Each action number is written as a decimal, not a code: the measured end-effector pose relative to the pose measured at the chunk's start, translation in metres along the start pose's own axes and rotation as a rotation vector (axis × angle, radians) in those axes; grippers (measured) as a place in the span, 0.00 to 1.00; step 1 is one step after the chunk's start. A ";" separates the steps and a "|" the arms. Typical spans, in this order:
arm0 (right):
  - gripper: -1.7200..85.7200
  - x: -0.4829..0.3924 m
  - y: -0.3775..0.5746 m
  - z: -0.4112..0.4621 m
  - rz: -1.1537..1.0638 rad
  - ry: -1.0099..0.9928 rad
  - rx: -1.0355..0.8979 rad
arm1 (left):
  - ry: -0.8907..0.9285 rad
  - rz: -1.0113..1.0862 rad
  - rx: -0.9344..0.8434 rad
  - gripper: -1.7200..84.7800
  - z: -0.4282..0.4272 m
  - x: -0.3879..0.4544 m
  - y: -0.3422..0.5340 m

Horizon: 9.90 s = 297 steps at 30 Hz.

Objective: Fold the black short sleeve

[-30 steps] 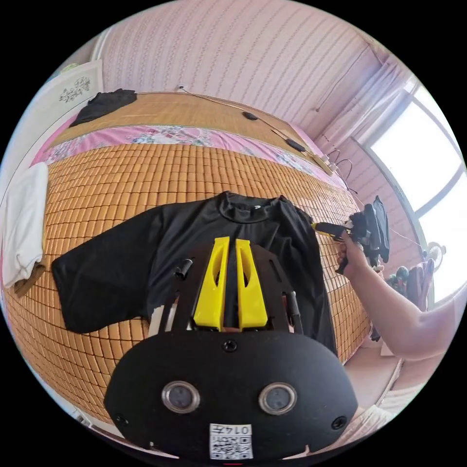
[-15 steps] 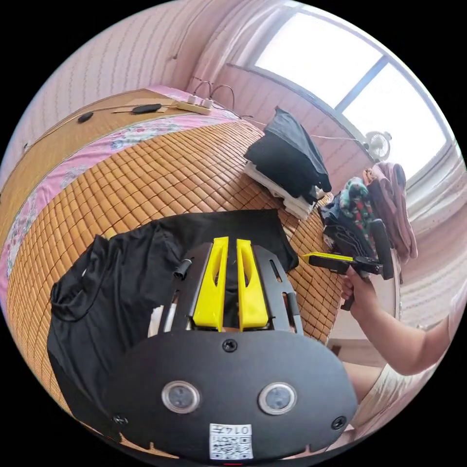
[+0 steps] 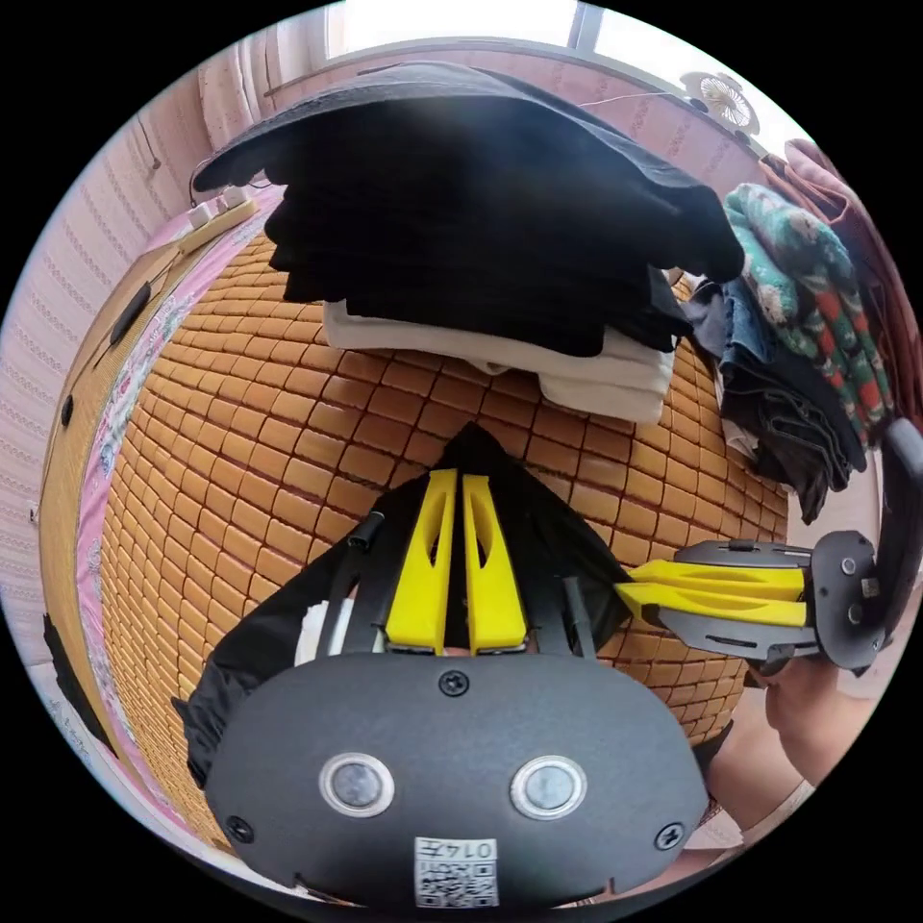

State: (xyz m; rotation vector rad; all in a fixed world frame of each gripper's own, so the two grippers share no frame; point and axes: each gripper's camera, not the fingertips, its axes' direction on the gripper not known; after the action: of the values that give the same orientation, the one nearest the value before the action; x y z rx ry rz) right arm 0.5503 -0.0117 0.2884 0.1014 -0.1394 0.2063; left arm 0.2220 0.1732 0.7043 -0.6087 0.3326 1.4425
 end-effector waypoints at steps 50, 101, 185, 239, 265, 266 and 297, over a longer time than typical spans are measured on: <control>0.08 -0.388 -0.160 0.141 -0.919 0.097 -0.155 | -0.172 -0.941 0.003 0.05 -0.178 -0.341 0.483; 0.01 -0.243 0.118 0.115 -0.423 0.467 -0.812 | 0.211 -0.981 -0.337 0.04 -0.311 -0.033 0.712; 0.02 -0.332 -0.016 0.142 -0.745 0.022 -0.300 | 0.160 -0.687 0.133 0.05 -0.174 -0.042 0.506; 0.02 -0.047 0.009 -0.028 -0.215 -0.161 0.261 | 0.136 -0.209 0.380 0.01 -0.150 -0.155 0.119; 0.03 -0.191 0.053 0.070 -0.870 -0.057 -0.424 | 0.210 -0.771 0.115 0.06 -0.148 -0.169 0.517; 0.04 -0.195 0.040 0.067 -0.886 -0.036 -0.393 | 0.181 -0.796 0.134 0.06 -0.158 -0.177 0.528; 0.07 -0.221 -0.187 0.155 -0.634 -0.025 -0.220 | 0.031 -1.057 0.173 0.09 -0.215 -0.372 0.617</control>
State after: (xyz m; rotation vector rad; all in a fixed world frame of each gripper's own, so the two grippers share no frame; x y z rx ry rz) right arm 0.3560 -0.2552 0.3925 -0.0733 -0.1480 -0.4428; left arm -0.3968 -0.2461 0.6237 -0.5341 0.1110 0.3853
